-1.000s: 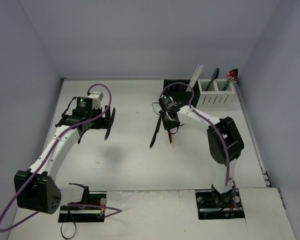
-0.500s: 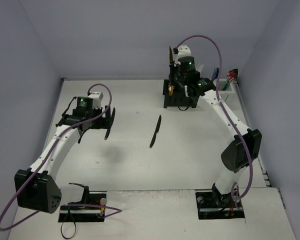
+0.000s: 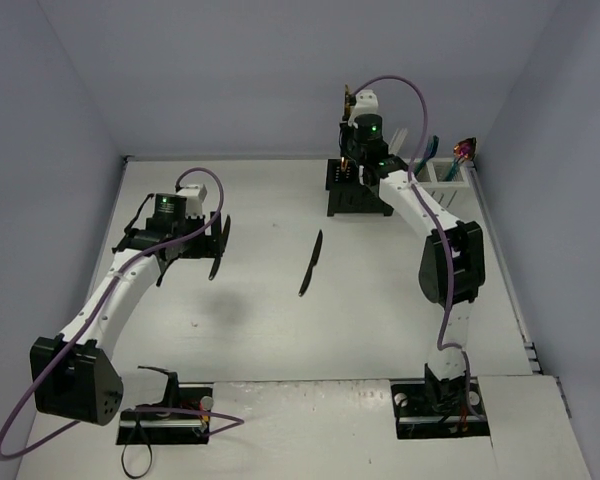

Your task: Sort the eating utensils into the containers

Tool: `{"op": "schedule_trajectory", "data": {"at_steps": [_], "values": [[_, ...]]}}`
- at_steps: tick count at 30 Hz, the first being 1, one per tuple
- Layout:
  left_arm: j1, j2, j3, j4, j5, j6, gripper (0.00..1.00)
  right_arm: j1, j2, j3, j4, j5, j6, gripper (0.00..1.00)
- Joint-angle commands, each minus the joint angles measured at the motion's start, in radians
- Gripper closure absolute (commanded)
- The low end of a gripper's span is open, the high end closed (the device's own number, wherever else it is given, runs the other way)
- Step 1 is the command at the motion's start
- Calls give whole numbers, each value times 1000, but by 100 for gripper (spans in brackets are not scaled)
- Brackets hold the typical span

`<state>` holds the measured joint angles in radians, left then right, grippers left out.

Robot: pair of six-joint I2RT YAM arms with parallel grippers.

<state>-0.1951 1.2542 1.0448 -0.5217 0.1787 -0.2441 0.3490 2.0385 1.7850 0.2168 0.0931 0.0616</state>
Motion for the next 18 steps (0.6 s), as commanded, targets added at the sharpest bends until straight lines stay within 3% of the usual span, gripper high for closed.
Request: {"op": "schedule_trajectory", "data": {"at_steps": [1,15,18], "values": [[5,7,40,31,12,-14,24,4,18,0,284,22,-28,100],[4,4,39,33,17,-14,24,8,-10,-297,429,10,-80,100],[5,7,40,34,15,-12,24,10,-50,-343,433,9,-83,95]]}}
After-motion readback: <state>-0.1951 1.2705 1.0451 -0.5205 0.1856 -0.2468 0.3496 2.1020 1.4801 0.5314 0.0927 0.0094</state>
